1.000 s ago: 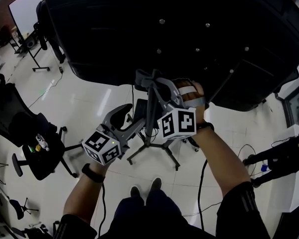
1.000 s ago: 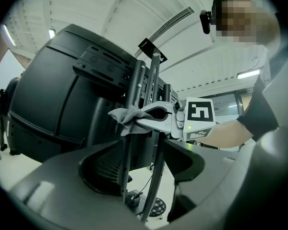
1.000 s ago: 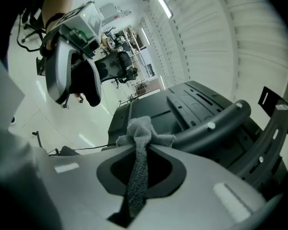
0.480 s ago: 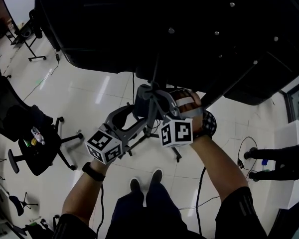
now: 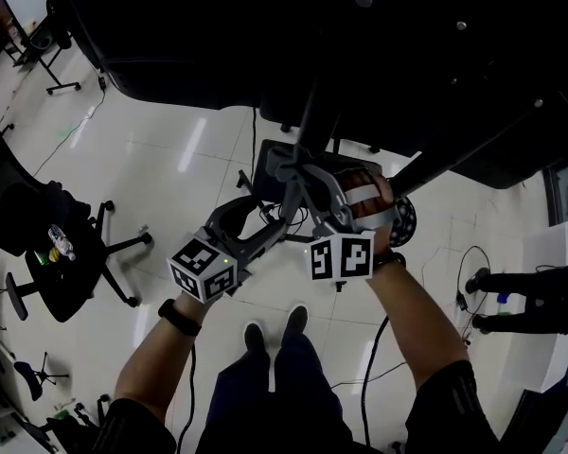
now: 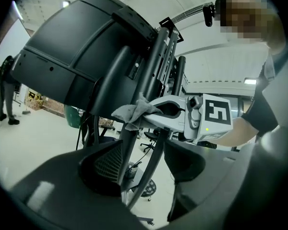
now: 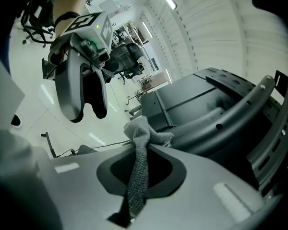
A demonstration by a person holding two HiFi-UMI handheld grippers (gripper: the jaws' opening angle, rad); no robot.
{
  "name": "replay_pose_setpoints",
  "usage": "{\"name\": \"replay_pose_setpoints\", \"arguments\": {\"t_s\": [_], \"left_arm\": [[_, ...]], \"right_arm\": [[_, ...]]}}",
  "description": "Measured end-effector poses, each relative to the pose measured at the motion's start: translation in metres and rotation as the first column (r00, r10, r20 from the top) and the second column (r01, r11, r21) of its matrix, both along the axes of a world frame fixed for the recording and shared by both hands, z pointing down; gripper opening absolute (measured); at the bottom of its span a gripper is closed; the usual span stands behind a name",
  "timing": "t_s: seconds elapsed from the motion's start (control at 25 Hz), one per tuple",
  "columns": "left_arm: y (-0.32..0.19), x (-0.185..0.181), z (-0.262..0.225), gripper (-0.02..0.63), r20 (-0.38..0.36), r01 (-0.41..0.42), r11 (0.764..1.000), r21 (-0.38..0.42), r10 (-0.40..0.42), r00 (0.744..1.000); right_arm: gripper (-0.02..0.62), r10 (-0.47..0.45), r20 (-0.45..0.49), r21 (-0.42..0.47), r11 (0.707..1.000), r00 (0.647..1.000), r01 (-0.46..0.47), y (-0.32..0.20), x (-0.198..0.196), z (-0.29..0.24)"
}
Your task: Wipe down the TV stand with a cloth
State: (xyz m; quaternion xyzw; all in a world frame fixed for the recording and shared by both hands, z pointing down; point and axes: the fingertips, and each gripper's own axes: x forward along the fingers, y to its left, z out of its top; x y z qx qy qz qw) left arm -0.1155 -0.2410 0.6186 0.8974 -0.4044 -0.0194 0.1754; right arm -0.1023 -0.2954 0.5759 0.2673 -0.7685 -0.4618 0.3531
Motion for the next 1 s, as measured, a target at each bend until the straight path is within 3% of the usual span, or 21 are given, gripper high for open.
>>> {"name": "replay_pose_setpoints", "arguments": {"t_s": [0.36,1.0], "left_arm": [[-0.014,-0.008,0.062,0.295,0.053,-0.005,0.999,-0.04,0.007,0.999],[-0.005,0.003,0.23,0.296,0.05,0.017,0.966,-0.259,-0.004,0.999]], "right_arm": [[0.015,-0.015,-0.092,-0.114,0.993,0.996,0.005,-0.002,-0.005,0.11],[0.015,-0.013,-0.236,-0.296,0.953,0.972,-0.059,-0.003,0.01,0.296]]}}
